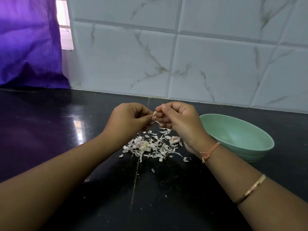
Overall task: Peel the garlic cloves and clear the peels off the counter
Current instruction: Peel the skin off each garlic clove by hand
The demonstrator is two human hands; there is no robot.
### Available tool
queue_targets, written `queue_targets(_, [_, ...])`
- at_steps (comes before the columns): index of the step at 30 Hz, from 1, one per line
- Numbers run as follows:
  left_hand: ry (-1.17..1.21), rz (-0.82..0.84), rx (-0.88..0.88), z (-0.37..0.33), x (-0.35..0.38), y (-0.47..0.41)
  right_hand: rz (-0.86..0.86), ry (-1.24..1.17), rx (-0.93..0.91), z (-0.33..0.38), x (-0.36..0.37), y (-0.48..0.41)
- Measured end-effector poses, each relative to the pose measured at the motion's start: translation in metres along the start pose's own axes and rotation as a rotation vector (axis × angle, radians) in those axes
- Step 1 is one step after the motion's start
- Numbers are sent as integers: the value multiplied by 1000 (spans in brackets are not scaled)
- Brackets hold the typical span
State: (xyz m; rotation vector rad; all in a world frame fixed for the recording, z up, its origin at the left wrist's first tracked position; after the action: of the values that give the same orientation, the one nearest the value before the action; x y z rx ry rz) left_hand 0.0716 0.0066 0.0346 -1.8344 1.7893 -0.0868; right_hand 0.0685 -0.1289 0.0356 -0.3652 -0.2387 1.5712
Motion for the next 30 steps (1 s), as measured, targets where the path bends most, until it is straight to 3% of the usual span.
queue_targets(7, [12,3,35,-5,1,1,71,48,-47,3,9,3])
queue_targets(11, [-26,17,68,-9,5,3,2,364,-192,16,6,4])
queue_targets(14, [-100,18,121,-14,7,5,-12,447,-246,25,9,8])
queue_targets(21, [-407,-3,336,-34,4,11,8,223,-1,4,7,4])
queue_targets(26, [-262,-8,252,-26,0,6,90,-131,182,-11,13,5])
queue_targets(30, [-183,1,188,-17,-1,2,130,-138,155,-9,13,5])
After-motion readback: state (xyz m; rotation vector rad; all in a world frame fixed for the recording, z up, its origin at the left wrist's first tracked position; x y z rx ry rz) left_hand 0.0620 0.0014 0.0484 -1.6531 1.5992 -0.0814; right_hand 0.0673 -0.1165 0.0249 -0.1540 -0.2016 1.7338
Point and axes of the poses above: each hand's wrist, its own y-axis away from the middle knuckle, its own x-axis out of the palm, z = x × y, the point moved 10 cm from there along -y, towards the middle knuckle
